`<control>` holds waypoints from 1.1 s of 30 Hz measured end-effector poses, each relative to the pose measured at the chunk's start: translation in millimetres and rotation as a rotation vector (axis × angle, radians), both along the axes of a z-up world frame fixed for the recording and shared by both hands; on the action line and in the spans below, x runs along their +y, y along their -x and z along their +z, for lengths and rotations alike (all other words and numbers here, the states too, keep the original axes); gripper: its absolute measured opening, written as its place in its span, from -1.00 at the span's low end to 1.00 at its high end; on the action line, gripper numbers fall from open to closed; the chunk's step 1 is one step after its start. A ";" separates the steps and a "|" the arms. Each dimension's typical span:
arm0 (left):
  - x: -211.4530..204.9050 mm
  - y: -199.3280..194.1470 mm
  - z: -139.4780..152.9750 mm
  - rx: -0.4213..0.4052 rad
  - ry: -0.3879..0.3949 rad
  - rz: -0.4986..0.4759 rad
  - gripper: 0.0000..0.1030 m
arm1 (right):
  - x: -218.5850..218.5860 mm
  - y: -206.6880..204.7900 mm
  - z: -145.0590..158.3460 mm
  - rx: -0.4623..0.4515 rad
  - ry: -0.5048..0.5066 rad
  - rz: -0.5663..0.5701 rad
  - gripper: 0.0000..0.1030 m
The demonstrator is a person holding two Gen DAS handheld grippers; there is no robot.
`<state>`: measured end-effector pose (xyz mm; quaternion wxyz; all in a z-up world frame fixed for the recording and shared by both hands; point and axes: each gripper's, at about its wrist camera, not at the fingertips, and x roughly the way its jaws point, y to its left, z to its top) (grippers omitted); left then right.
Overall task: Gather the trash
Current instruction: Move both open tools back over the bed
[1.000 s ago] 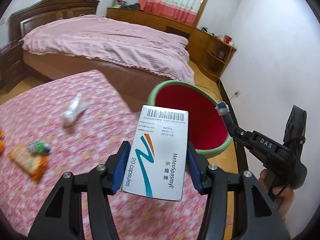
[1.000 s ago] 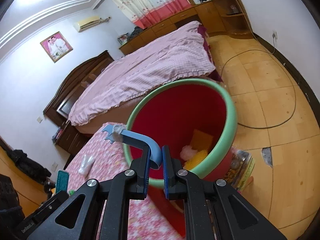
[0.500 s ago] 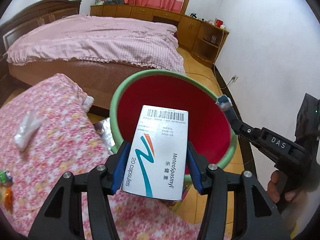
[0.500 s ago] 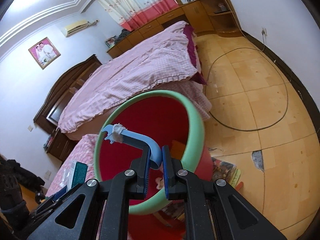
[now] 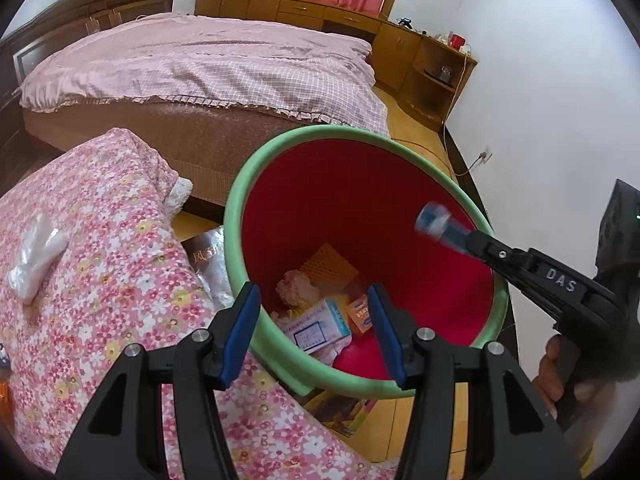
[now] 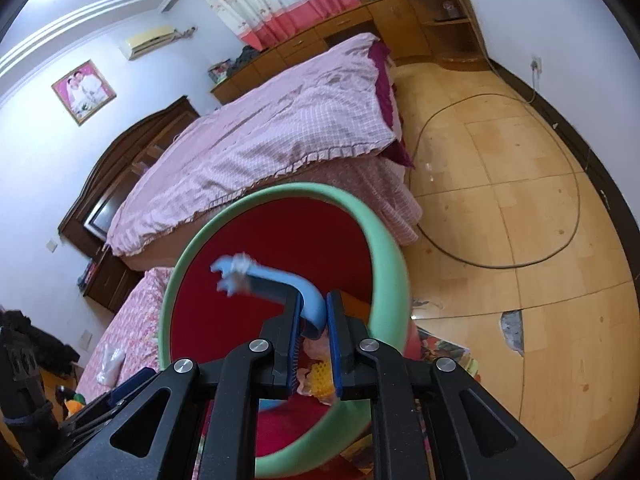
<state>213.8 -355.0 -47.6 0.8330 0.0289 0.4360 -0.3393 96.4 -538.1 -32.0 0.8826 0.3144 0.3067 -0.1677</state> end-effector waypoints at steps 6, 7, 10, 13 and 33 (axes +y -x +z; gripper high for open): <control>15.2 3.0 8.5 0.000 0.016 0.033 0.08 | 2.7 -3.0 -0.5 -0.012 0.001 0.014 -0.68; 18.6 3.3 10.2 0.003 0.022 0.039 0.08 | 2.7 -2.4 -0.5 -0.015 0.001 0.015 -0.65; 29.7 7.2 17.5 -0.002 0.028 0.052 0.08 | 3.4 -1.4 0.7 -0.011 0.002 0.015 -0.56; 41.5 11.9 27.2 -0.025 0.026 0.076 0.08 | 4.8 -0.5 3.0 -0.014 0.004 0.021 -0.29; 156.3 18.2 50.5 -0.052 0.047 0.300 0.08 | 78.5 6.1 32.0 -0.038 0.037 0.162 0.06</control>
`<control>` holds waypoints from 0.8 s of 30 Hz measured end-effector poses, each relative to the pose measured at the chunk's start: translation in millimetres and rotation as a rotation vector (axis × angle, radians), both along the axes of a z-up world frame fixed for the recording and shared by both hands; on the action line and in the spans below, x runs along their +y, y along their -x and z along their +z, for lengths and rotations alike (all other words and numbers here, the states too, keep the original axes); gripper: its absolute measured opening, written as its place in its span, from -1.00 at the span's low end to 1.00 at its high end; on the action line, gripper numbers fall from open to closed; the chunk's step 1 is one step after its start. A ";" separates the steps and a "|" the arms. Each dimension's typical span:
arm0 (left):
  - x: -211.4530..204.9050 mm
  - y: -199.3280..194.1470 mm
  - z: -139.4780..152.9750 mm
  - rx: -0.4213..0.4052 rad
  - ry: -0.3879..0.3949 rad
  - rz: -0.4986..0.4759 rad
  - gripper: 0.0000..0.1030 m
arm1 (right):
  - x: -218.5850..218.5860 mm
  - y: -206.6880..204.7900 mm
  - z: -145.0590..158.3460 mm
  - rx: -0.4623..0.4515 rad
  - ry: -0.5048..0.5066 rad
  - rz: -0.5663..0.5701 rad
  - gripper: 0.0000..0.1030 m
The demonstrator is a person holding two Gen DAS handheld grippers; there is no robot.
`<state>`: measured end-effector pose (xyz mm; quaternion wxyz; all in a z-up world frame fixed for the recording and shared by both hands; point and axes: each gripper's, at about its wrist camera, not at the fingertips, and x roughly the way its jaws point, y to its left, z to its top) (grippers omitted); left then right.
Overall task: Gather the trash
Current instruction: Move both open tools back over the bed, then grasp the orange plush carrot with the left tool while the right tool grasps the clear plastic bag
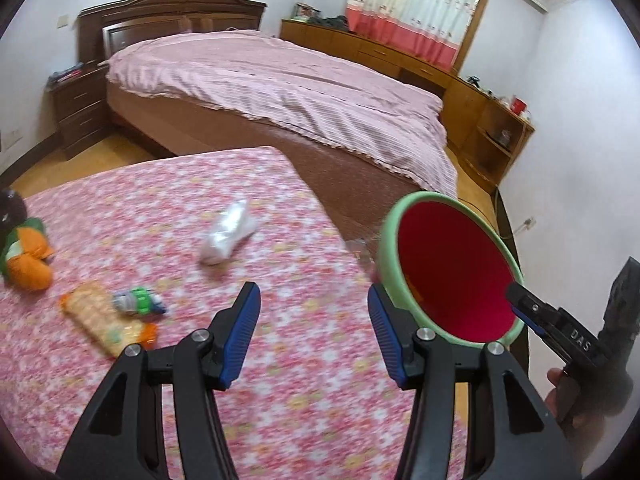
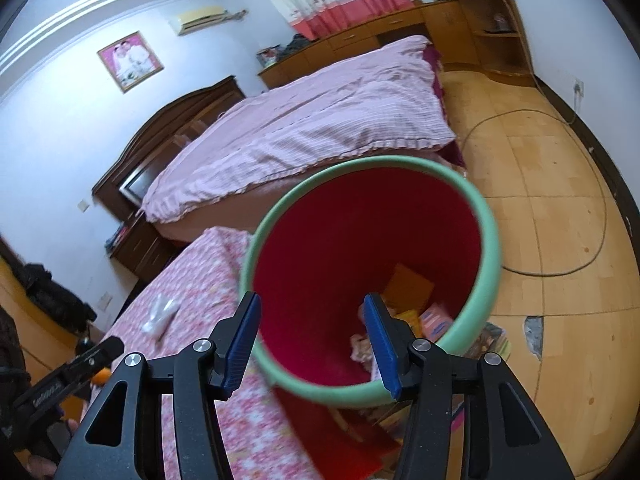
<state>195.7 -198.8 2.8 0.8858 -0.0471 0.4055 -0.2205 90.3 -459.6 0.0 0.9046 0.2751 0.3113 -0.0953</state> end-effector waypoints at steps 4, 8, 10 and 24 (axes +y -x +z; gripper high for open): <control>26.7 -2.4 3.0 -0.011 -0.015 0.038 0.08 | 16.9 -2.8 3.2 0.002 0.005 0.030 0.06; 52.8 -5.9 5.2 -0.019 -0.024 0.086 0.08 | 35.7 -8.2 5.3 0.005 0.009 0.060 0.06; 68.5 -8.4 5.4 -0.018 -0.022 0.115 0.08 | 47.6 -12.8 5.9 0.011 0.014 0.082 0.07; 179.5 -25.7 -10.5 0.013 -0.023 0.330 0.08 | 105.1 -39.5 7.8 0.052 0.059 0.181 0.07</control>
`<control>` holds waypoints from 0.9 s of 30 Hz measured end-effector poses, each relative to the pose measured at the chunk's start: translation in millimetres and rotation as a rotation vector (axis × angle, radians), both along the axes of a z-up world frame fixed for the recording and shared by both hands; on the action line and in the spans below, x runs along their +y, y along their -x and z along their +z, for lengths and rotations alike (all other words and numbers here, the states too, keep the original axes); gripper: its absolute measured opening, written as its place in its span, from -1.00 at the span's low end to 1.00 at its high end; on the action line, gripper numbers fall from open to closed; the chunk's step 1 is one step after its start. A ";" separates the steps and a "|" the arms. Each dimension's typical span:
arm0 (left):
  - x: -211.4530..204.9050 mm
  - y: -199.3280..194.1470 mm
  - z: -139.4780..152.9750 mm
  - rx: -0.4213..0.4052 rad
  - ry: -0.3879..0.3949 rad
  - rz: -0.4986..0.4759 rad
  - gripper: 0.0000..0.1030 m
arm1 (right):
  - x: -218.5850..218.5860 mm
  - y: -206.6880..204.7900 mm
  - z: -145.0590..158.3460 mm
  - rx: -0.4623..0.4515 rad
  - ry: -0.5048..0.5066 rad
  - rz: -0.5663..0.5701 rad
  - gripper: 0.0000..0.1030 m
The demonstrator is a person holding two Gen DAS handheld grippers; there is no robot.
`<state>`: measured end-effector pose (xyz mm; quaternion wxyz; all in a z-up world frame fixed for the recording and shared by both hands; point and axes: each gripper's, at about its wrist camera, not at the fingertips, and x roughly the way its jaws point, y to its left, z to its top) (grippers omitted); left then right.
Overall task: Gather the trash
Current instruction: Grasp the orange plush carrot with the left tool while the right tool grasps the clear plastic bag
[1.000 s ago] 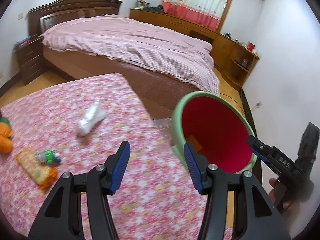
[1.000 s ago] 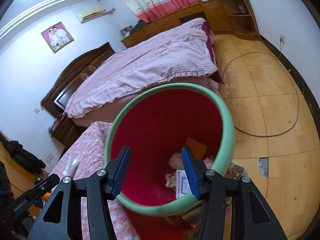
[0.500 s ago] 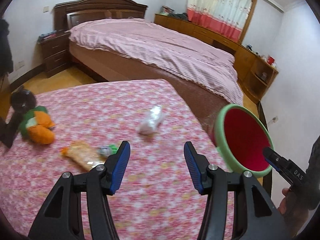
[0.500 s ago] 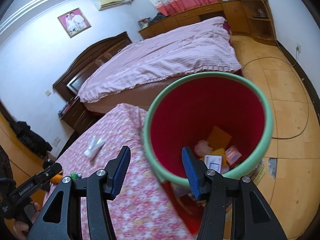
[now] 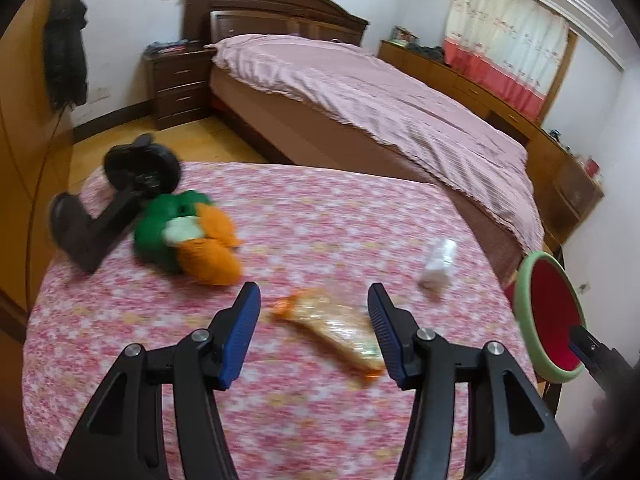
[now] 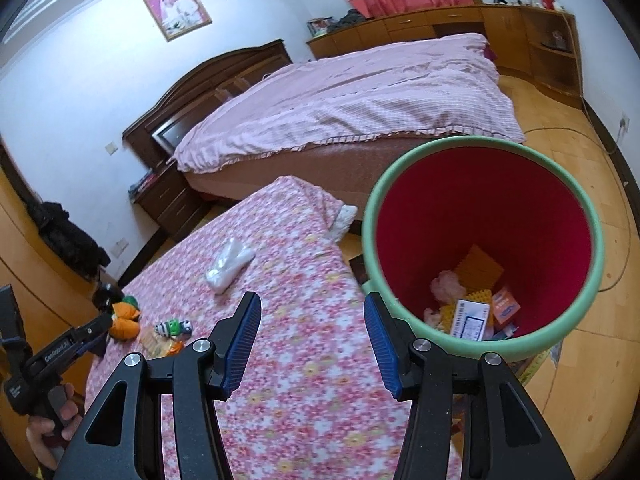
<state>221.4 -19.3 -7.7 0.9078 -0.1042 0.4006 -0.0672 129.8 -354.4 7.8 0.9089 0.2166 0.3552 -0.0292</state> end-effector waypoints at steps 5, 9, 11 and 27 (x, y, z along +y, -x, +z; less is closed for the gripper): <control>34.0 -5.0 -6.5 0.020 -0.001 0.073 0.08 | 15.8 -11.3 -4.0 0.030 0.005 0.024 0.07; 51.7 -11.3 -12.1 0.036 0.003 0.113 0.08 | 28.9 -23.0 -8.8 0.066 0.001 0.050 0.07; 56.9 -16.7 -16.3 0.047 0.009 0.131 0.08 | 35.0 -28.2 -11.5 0.082 0.000 0.066 0.07; 56.9 -44.8 -49.3 0.061 0.052 0.190 0.05 | 72.1 -89.3 -25.0 0.127 0.003 0.118 0.07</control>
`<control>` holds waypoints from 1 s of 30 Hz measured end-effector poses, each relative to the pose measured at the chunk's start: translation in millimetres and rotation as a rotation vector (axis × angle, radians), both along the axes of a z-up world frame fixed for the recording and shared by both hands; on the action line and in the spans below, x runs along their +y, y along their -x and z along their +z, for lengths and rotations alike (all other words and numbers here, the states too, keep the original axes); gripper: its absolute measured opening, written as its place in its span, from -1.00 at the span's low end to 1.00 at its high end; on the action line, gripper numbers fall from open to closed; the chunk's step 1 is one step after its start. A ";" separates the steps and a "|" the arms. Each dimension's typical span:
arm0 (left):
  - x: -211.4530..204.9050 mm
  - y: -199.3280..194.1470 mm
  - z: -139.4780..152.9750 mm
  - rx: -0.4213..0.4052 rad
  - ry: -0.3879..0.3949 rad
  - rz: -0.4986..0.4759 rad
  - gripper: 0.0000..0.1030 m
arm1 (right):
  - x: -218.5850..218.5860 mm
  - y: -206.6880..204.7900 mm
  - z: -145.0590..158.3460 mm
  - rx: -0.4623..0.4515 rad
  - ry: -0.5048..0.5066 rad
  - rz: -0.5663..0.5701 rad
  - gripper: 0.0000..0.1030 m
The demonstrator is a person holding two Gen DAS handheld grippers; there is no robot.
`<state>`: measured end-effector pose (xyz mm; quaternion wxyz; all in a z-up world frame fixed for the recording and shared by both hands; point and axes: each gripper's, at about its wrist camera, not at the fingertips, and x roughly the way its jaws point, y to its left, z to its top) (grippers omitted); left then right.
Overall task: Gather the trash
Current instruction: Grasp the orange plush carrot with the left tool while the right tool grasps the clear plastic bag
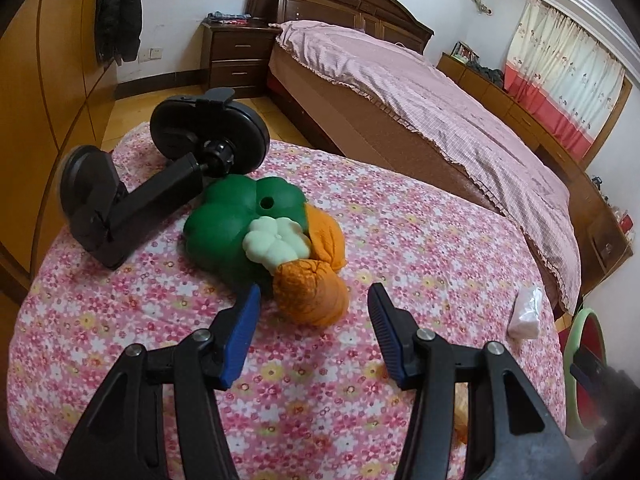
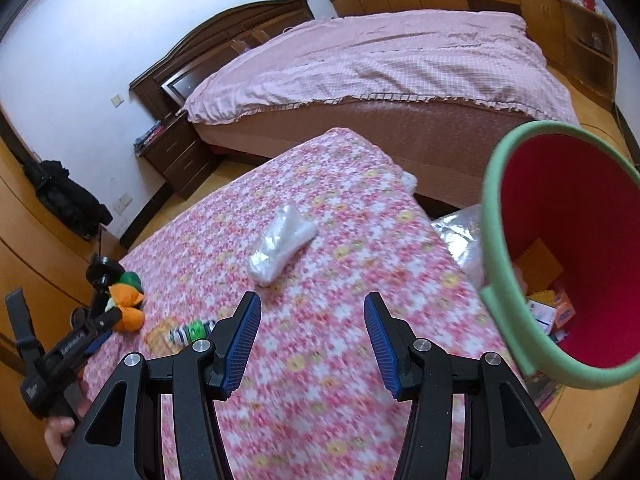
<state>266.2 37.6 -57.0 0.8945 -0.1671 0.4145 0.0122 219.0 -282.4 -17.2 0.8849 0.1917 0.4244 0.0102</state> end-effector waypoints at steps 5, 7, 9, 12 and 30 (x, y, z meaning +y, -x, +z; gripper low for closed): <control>-2.9 -1.5 -9.3 -0.005 0.030 -0.018 -0.21 | 14.3 -26.6 -8.9 0.006 -0.011 0.013 0.07; -1.5 -3.5 -13.7 0.001 0.054 -0.020 -0.29 | 20.8 -36.6 -12.5 0.008 -0.017 0.020 0.07; -0.2 -5.0 -16.1 0.004 0.073 -0.018 -0.30 | 27.5 -46.2 -16.1 0.010 -0.012 0.022 0.07; 2.1 -6.0 -18.4 -0.003 0.091 -0.015 -0.30 | 34.6 -57.7 -21.0 0.013 -0.008 0.027 0.07; -5.9 3.4 -4.9 -0.074 0.135 -0.112 -0.58 | 37.2 -67.9 -41.1 0.032 -0.031 0.048 -0.46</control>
